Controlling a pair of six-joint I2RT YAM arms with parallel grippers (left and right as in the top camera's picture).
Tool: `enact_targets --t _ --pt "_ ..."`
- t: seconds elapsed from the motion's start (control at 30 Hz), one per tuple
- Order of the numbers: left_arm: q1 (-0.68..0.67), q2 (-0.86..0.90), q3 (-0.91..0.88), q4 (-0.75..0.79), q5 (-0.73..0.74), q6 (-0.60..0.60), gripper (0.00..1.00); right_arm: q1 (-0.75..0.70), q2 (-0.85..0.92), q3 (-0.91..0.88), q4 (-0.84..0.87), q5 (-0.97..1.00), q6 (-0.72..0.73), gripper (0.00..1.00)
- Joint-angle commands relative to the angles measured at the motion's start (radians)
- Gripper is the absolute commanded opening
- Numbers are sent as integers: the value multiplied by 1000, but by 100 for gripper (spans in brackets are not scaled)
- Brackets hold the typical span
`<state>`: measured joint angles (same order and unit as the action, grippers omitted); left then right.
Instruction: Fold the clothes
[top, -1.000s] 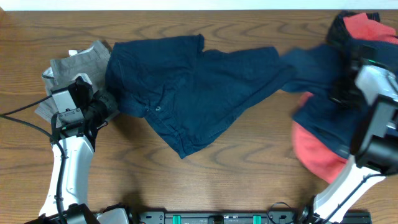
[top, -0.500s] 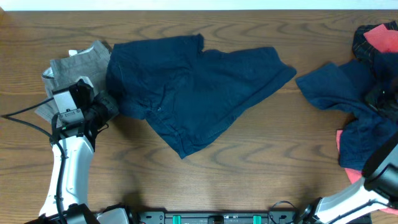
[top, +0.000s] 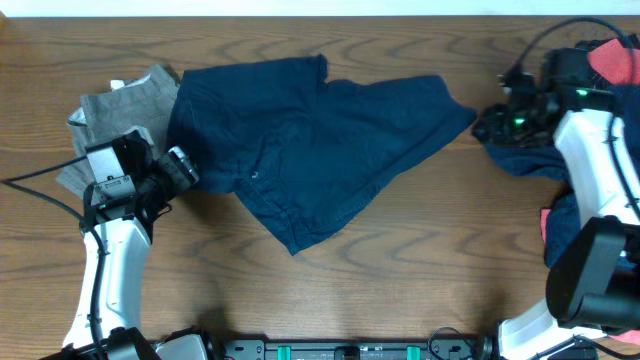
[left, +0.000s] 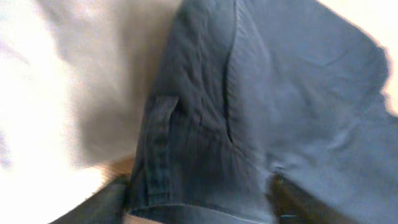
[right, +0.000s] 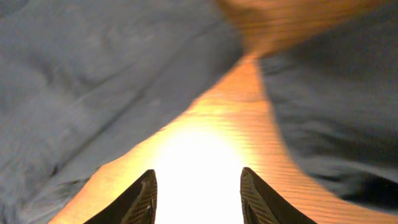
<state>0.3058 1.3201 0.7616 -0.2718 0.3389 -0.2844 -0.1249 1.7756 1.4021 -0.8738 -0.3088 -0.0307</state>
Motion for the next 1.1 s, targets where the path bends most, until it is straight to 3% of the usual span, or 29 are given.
enact_targets --t 0.0,0.07,0.3,0.4,0.47,0.5,0.6,0.83,1.0,1.07 --pt "18 -14 8 4 -150 71 91 51 4 2 -11 53 0 43" --pt "24 -13 8 3 -211 71 98 72 4 2 -23 79 0 43" --pt "72 34 8 72 -262 55 97 80 4 2 -56 84 14 43" --pt "77 87 8 134 -242 55 77 80 4 2 -74 85 15 43" --pt "77 152 8 184 -241 55 50 80 4 2 -85 84 15 43" --pt "77 181 8 206 -241 55 42 80 4 2 -90 84 15 43" --pt "79 276 8 267 -242 55 29 80 4 2 -110 84 15 43" --pt "160 446 8 342 -257 27 26 80 4 2 -139 85 15 43" --pt "290 469 9 381 -265 -165 24 80 4 2 -148 84 15 43" --pt "335 469 9 422 -209 -189 24 80 4 2 -148 84 15 43"
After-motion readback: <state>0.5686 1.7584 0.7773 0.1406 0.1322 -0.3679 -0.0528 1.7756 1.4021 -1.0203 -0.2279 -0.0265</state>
